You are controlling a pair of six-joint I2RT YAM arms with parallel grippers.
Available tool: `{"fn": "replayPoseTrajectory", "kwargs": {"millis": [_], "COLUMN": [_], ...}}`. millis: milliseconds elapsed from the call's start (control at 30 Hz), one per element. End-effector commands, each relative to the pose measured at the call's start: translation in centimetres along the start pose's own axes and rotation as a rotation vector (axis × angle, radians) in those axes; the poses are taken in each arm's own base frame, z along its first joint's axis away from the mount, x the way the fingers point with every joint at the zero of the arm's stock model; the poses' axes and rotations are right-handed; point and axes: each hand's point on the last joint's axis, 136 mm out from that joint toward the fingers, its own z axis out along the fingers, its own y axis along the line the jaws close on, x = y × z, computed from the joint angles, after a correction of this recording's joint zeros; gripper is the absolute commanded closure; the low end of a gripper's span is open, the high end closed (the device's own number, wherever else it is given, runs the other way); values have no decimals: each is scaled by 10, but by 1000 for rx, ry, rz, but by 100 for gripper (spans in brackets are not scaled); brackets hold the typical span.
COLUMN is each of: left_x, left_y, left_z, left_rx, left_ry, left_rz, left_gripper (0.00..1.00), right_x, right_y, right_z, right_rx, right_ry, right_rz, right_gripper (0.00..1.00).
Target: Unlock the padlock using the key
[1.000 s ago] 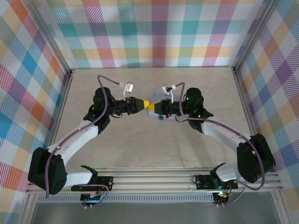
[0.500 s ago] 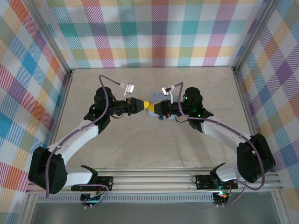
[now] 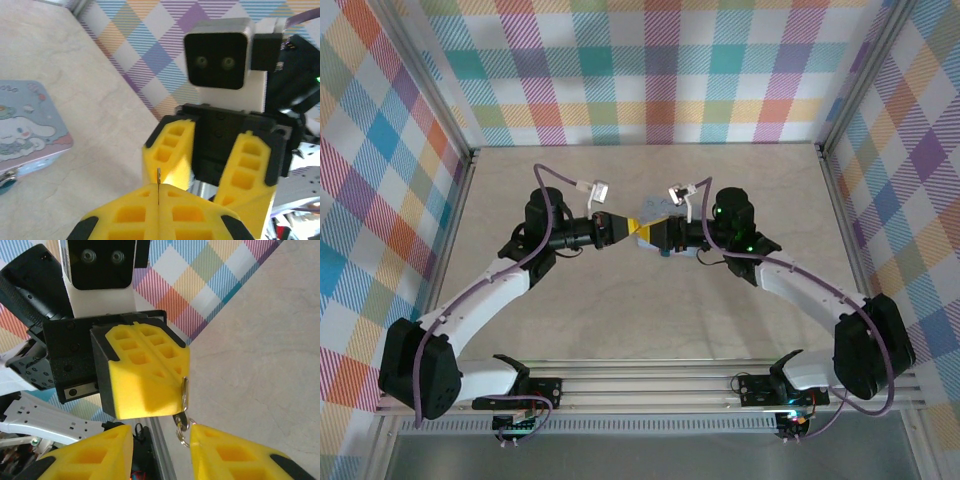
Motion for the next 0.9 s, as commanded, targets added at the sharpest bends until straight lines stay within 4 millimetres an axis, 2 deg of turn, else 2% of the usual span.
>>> {"fn": "replayPoseTrajectory", "kwargs": {"millis": [0, 267, 467, 667, 867], "left_x": [-12, -4, 6, 5, 4], "left_y": [-6, -1, 0, 3, 6], "left_z": [-9, -11, -6, -4, -1], "left_rx": [-64, -169, -255, -332, -370], "left_ry": [-43, -48, 1, 2, -7], "left_rz": [82, 198, 334, 424, 466], "left_gripper": [100, 100, 100, 100, 100], "right_x": [-15, -26, -35, -27, -13], "right_y": [12, -13, -5, -15, -14], "right_z": [-4, -11, -6, -6, 4], "right_rx": [20, 210, 203, 325, 350], "right_ry": [-37, -72, -55, -3, 50], "right_rz": [-35, 104, 180, 309, 404], "right_gripper": [68, 61, 58, 59, 60]}}
